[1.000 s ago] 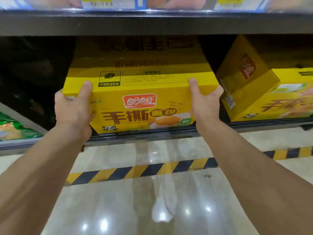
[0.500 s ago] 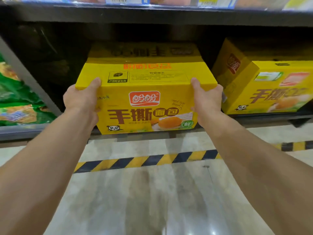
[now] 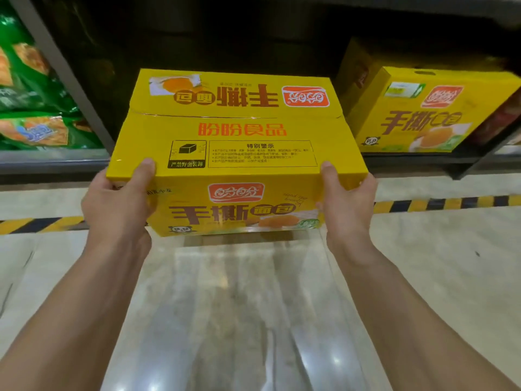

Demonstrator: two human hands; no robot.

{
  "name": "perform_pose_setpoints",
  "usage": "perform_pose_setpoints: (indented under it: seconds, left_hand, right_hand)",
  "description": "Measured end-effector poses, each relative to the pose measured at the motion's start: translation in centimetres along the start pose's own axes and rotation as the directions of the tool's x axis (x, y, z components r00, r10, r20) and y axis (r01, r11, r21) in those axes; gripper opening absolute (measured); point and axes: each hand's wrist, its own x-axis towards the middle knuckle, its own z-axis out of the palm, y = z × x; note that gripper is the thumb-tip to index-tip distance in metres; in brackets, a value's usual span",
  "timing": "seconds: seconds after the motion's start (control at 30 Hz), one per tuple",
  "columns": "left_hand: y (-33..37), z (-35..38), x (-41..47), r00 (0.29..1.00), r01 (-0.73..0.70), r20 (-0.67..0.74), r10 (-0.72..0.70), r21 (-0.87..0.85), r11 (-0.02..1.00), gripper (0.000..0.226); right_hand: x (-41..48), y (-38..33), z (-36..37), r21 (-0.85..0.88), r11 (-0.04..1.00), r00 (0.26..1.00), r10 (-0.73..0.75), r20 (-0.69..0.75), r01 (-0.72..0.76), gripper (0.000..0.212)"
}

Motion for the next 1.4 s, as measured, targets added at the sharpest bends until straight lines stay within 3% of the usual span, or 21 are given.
perform_pose_setpoints:
  seconds: [0.33,0.57,0.83,0.93,1.0,1.1,1.27,1.4]
  left_hand:
    - [-3.6,-3.5,-6.1,0.998,0.052,-0.045,-0.051,0.036,0.998,0.012]
    - [-8.6,-5.0,-8.8,0.987,0.126,-0.109,-0.118,0.068,0.99,0.025]
    - [-10.3,-5.5,-8.6,0.992,0.109,-0.078,-0.098,0.154,0.982,0.048]
    - [-9.4,-5.8,-8.3,0.991,0.129,-0.021,-0.129,0.263,0.956,0.059]
    - [-8.7,-6.2,-7.8,0.988,0.134,0.026,-0.152,0.336,0.932,0.063]
    - [-7.7,-6.7,-7.6,0.982,0.109,0.079,-0.17,0.495,0.862,0.07]
    - [-7.6,-6.9,-7.7,0.989,0.058,0.084,-0.121,0.53,0.846,0.071]
    - [-8.3,-7.1,-7.6,0.993,0.058,0.061,-0.105,0.523,0.85,0.072]
  right_hand:
    - [-4.2,3.5,-5.5,-0.031,0.999,1.0,0.023,0.015,-0.022,0.056]
    - [-5.4,6.7,-8.1,-0.105,0.992,0.998,0.067,0.02,-0.065,0.049]
    - [-6.0,8.5,-8.7,-0.104,0.994,0.998,0.032,0.061,-0.025,0.045]
    - [-6.4,8.4,-8.2,-0.134,0.989,0.998,0.066,0.02,-0.062,0.065]
    - [-6.9,8.1,-7.7,-0.141,0.975,0.985,0.17,-0.034,-0.173,0.089]
    - [-8.6,7.4,-6.3,-0.199,0.92,0.941,0.324,-0.095,-0.337,0.101]
    - [-12.9,7.8,-2.1,-0.34,0.898,0.948,0.314,0.047,-0.281,0.123]
    - [-14.4,8.8,-0.1,-0.412,0.884,0.94,0.306,0.149,-0.222,0.126]
